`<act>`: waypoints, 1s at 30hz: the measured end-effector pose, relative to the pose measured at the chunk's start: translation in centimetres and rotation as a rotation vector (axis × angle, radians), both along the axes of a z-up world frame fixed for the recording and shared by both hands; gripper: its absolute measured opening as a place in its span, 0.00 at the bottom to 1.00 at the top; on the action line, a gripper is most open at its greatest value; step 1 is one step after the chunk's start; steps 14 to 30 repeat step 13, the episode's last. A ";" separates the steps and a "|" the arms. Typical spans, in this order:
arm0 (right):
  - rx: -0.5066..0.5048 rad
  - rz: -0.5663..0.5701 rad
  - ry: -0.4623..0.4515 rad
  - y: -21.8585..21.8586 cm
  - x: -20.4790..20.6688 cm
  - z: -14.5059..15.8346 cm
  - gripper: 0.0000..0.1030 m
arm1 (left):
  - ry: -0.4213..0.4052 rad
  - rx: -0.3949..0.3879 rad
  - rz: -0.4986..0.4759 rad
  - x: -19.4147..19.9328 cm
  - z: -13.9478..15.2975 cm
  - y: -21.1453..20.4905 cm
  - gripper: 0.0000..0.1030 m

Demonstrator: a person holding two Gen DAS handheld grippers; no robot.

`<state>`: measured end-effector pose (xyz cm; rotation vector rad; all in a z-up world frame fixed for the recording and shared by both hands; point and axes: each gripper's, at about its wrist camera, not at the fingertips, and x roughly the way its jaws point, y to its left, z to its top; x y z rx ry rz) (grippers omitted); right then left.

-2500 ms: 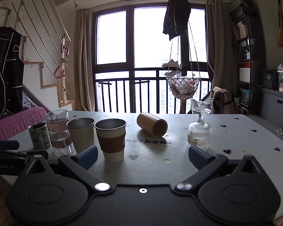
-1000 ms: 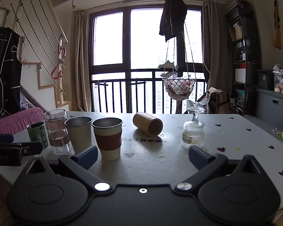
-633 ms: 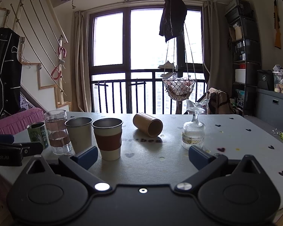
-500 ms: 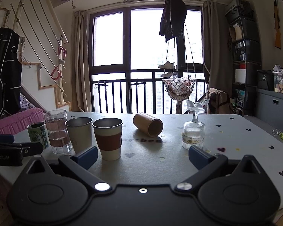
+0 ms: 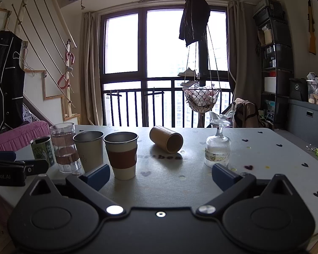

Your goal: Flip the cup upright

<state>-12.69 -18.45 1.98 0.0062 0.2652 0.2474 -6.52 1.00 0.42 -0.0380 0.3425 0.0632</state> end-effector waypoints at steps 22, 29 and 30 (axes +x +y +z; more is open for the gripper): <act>0.001 0.001 0.003 0.0 0.0 0.0 1.00 | 0.004 -0.001 0.002 0.0 -0.2 0.0 1.00; 0.001 0.001 0.003 0.0 0.0 0.0 1.00 | 0.004 -0.001 0.002 0.0 -0.2 0.0 1.00; 0.001 0.001 0.003 0.0 0.0 0.0 1.00 | 0.004 -0.001 0.002 0.0 -0.2 0.0 1.00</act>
